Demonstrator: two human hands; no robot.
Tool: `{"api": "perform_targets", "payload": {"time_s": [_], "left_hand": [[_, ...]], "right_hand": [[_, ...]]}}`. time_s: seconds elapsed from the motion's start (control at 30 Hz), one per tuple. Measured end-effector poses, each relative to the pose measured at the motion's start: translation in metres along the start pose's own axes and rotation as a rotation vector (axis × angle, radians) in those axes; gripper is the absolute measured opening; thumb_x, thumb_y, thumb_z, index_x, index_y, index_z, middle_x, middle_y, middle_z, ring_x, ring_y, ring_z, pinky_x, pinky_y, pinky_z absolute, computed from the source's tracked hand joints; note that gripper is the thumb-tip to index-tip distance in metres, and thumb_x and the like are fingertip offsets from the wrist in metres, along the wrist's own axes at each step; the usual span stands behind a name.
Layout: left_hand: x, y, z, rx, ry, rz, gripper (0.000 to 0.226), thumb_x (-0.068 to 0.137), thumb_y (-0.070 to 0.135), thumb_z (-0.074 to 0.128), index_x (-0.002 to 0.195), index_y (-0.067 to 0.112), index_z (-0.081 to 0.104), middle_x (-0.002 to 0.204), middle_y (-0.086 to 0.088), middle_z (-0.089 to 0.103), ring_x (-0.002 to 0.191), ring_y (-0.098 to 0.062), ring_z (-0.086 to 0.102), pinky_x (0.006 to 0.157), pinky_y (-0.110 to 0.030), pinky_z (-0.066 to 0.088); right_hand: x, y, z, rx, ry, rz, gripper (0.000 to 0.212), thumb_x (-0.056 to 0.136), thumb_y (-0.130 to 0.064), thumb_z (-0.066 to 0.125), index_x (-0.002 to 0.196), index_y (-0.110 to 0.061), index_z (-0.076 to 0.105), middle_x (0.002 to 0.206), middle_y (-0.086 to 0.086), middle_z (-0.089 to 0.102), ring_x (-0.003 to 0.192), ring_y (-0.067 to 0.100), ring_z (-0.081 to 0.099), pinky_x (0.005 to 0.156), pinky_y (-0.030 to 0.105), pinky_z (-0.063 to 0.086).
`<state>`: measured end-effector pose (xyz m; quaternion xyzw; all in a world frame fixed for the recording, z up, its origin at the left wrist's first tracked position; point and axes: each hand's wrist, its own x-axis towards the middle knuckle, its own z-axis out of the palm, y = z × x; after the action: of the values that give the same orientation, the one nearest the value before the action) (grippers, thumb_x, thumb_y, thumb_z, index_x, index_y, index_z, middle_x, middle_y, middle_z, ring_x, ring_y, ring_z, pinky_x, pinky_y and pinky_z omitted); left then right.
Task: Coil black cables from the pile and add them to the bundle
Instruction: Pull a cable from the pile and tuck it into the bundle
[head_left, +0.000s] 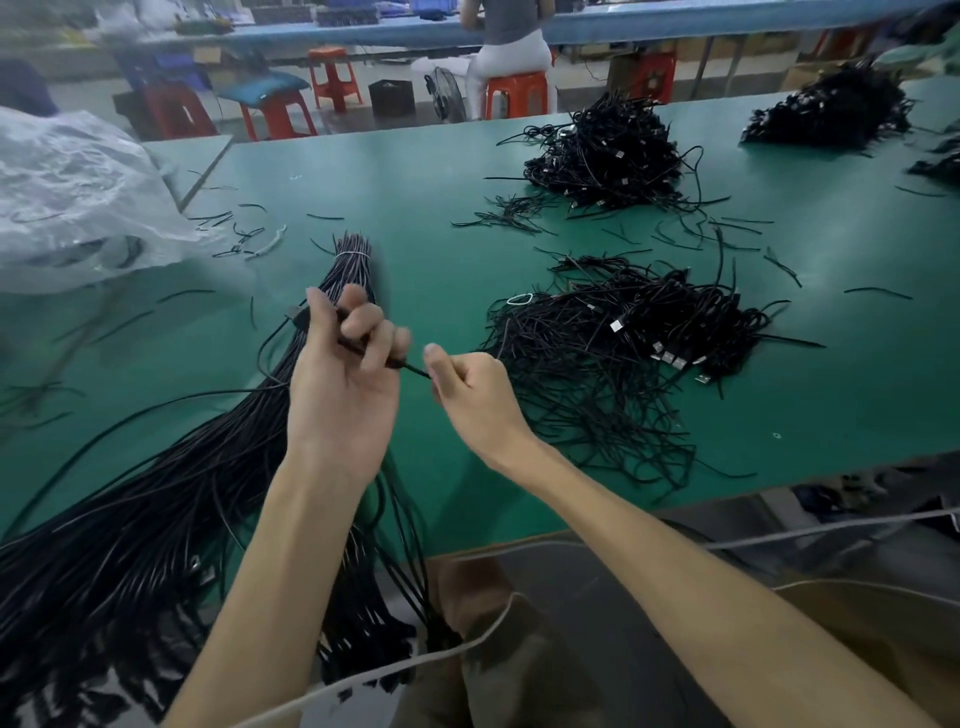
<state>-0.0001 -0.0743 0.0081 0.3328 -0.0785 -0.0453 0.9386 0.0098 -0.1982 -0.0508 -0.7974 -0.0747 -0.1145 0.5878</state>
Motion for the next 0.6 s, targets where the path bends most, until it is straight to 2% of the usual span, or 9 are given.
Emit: {"api": "perform_targets", "payload": {"time_s": [0.03,0.1,0.17,0.27,0.37,0.43,0.53,0.6], "left_hand": [[-0.003,0.002,0.0,0.036,-0.033,-0.044,0.044,0.112,0.043,0.033,0.084,0.022,0.06,0.059,0.012,0.039,0.047,-0.005,0.032,0.056,-0.02,0.035],[-0.012,0.002,-0.003,0.226,-0.125,-0.131,0.051,0.11,0.046,0.035,0.068,0.027,0.056,0.054,0.012,0.029,0.045,-0.005,0.021,0.047,-0.022,0.021],[-0.022,-0.003,-0.008,0.593,-0.242,-0.164,0.053,0.106,0.05,0.038,0.061,0.027,0.052,0.052,0.01,0.028,0.045,-0.008,0.02,0.045,-0.02,0.02],[-0.029,-0.017,-0.019,1.09,-0.408,-0.237,0.055,0.101,0.054,0.038,0.059,0.024,0.057,0.048,0.006,0.037,0.045,-0.012,0.026,0.045,-0.022,0.024],[-0.028,-0.022,-0.031,1.341,-0.408,-0.205,0.057,0.098,0.062,0.038,0.067,0.024,0.067,0.048,0.003,0.054,0.043,-0.011,0.042,0.049,-0.022,0.034],[-0.024,-0.021,-0.038,1.442,-0.365,-0.163,0.054,0.1,0.062,0.037,0.077,0.027,0.07,0.063,0.004,0.069,0.049,-0.012,0.057,0.056,-0.026,0.045],[-0.018,-0.022,-0.049,1.502,-0.278,-0.075,0.048,0.096,0.058,0.035,0.092,0.027,0.072,0.081,0.008,0.076,0.075,-0.004,0.068,0.074,-0.03,0.049],[-0.015,-0.024,-0.052,1.43,-0.216,-0.013,0.046,0.099,0.054,0.035,0.105,0.027,0.071,0.098,0.005,0.077,0.09,-0.009,0.069,0.083,-0.032,0.052]], "right_hand": [[0.002,0.004,-0.002,-0.02,0.016,0.022,0.06,0.108,-0.029,0.047,0.053,-0.017,0.028,0.051,0.003,0.023,0.049,0.015,0.019,0.053,0.034,0.018],[0.007,0.007,-0.008,-0.064,0.071,0.056,0.06,0.107,-0.024,0.049,0.053,-0.021,0.023,0.05,-0.001,0.02,0.048,0.011,0.017,0.052,0.034,0.016],[0.011,0.007,-0.015,-0.103,0.092,0.045,0.06,0.106,-0.024,0.049,0.053,-0.023,0.02,0.049,-0.005,0.019,0.046,0.01,0.018,0.051,0.035,0.017],[0.012,0.0,-0.022,-0.16,0.019,-0.038,0.062,0.106,-0.029,0.05,0.051,-0.022,0.023,0.048,-0.002,0.023,0.046,0.012,0.022,0.05,0.035,0.02],[0.012,-0.013,-0.021,-0.193,-0.078,-0.072,0.065,0.106,-0.03,0.051,0.048,-0.018,0.026,0.044,-0.001,0.028,0.044,0.012,0.026,0.049,0.034,0.025],[0.013,-0.02,-0.021,-0.183,-0.101,-0.094,0.066,0.106,-0.029,0.052,0.048,-0.018,0.025,0.043,0.0,0.027,0.043,0.012,0.027,0.05,0.034,0.026],[0.013,-0.023,-0.021,-0.102,-0.121,-0.077,0.067,0.106,-0.03,0.053,0.048,-0.005,0.033,0.041,0.013,0.038,0.043,0.014,0.034,0.05,0.038,0.034],[0.011,-0.022,-0.018,-0.058,-0.123,-0.068,0.066,0.106,-0.031,0.053,0.047,-0.009,0.034,0.038,0.0,0.038,0.042,0.01,0.034,0.047,0.031,0.033]]}}
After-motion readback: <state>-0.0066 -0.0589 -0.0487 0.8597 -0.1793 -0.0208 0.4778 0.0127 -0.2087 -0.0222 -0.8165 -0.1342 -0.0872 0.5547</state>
